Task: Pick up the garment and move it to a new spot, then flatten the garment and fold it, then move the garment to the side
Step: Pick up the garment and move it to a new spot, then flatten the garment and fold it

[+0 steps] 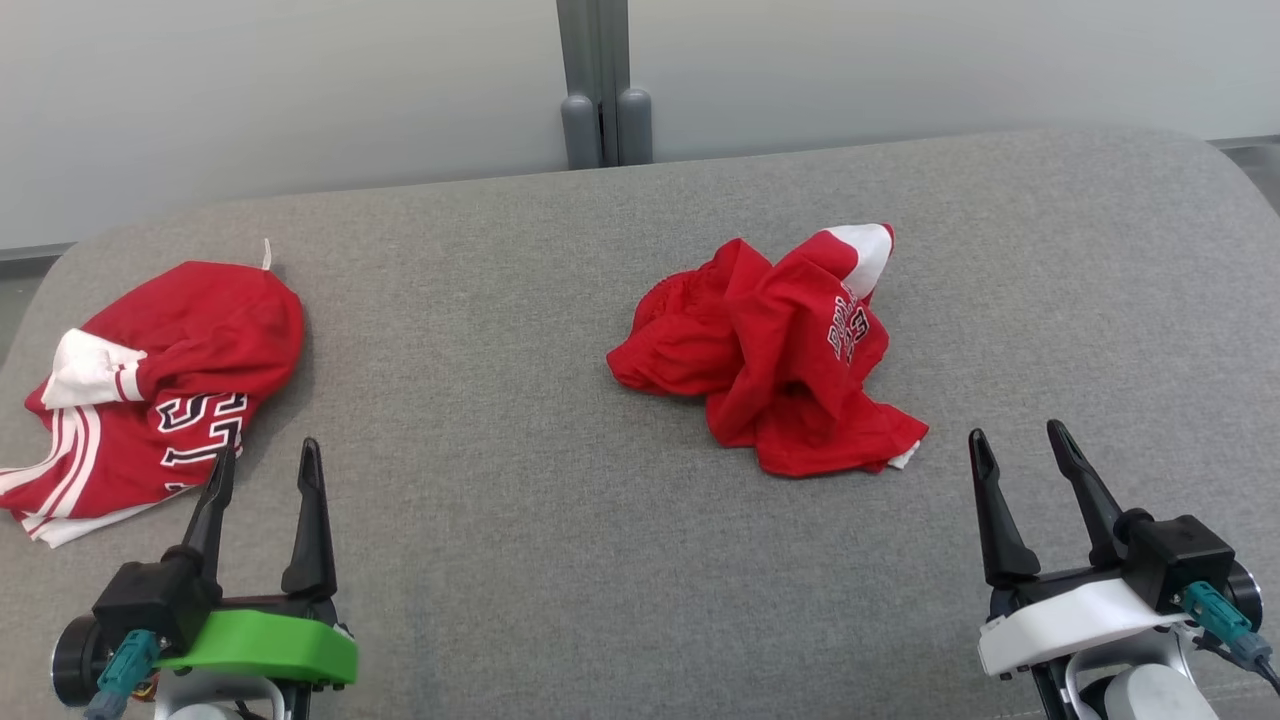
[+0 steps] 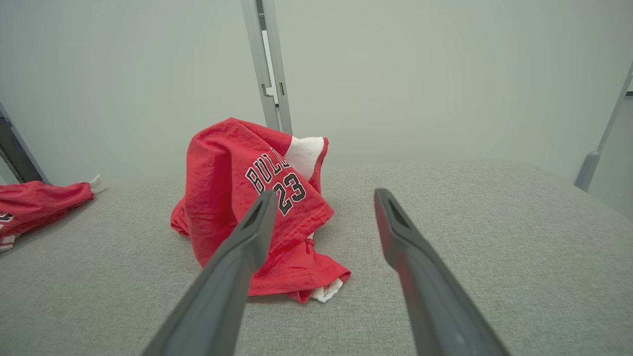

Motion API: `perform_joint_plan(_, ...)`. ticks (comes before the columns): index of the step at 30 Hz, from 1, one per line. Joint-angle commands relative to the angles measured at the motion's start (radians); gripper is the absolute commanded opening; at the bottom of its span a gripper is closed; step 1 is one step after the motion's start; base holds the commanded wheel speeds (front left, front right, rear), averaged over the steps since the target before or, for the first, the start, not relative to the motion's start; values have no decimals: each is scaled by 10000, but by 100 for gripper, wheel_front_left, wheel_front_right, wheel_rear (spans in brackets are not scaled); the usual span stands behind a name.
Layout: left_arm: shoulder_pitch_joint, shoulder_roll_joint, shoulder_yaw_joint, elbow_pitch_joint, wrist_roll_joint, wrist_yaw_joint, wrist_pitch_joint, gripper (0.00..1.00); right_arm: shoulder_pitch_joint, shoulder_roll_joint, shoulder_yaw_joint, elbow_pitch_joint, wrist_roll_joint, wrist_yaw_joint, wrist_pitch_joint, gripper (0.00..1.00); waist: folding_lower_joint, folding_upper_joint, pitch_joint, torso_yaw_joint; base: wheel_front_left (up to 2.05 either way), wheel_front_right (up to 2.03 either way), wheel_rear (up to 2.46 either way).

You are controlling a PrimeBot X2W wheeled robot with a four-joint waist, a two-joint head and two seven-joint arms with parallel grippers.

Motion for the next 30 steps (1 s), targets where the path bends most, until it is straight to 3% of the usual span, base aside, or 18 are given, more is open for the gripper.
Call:
perform_joint_plan(1, 228, 0, 119, -18, 67, -59, -8, 100, 134, -60, -3, -17, -11, 4, -31, 100, 0, 0, -101, 51, 0, 0, 0)
perform_joint_plan(30, 632, -587, 719, 204, 627, -648, -9, 100, 391, -84, -12, 60, -82, 4, -31, 100, 0, 0, -295, 249, 0, 0, 0)
